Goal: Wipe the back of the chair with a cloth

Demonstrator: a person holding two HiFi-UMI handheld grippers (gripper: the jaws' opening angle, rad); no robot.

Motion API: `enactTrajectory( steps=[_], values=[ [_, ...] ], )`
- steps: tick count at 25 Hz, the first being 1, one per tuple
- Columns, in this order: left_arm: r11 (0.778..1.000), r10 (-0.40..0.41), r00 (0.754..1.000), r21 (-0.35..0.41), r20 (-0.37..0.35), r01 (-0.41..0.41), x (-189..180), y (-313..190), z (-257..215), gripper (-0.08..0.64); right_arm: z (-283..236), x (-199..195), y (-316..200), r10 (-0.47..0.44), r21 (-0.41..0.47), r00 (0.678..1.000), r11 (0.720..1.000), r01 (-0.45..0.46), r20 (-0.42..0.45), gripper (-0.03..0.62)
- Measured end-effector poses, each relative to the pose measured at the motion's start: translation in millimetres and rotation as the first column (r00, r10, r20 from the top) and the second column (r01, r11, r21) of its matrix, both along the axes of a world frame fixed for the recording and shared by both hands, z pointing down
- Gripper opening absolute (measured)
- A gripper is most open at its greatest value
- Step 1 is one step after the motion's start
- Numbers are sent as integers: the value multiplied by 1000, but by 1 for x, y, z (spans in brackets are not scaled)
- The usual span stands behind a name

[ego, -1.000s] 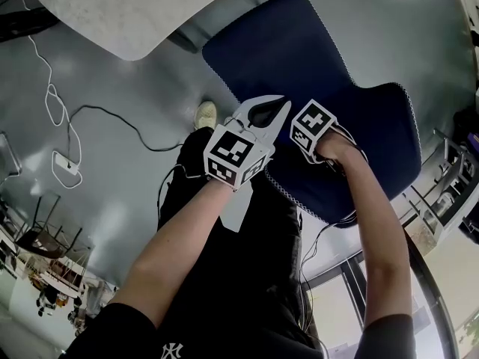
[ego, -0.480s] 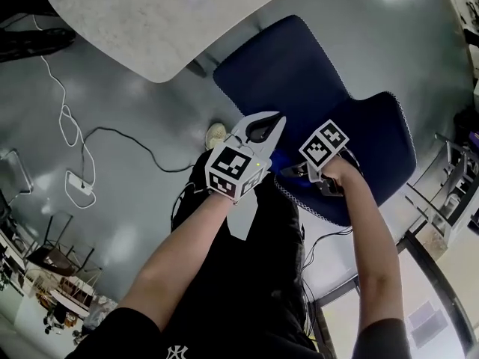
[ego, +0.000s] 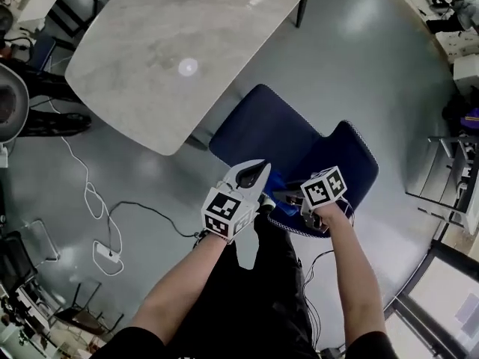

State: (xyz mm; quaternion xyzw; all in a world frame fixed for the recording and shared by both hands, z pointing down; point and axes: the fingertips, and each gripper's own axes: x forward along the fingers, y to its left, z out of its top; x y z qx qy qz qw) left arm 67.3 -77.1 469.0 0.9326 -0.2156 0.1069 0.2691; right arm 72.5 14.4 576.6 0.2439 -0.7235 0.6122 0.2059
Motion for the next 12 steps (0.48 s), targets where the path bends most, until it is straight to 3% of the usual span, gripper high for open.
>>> enactTrajectory(
  steps=[3, 5, 8, 12],
  values=[
    [1000, 19, 1000, 14, -7, -19, 3, 1, -37, 8, -48, 9, -20, 130, 153, 991, 980, -131, 15, 75],
    [999, 37, 999, 29, -14, -37, 7, 4, -63, 8, -86, 18, -30, 212, 259, 977, 943, -211, 23, 75],
    [996, 69, 997, 63, -24, -68, 14, 11, -103, 8, -146, 34, -42, 330, 420, 943, 852, -312, 32, 75],
    [990, 102, 994, 107, -43, -97, 20, 18, -159, 8, -232, 51, -52, 459, 589, 885, 693, -415, 84, 75]
  ],
)
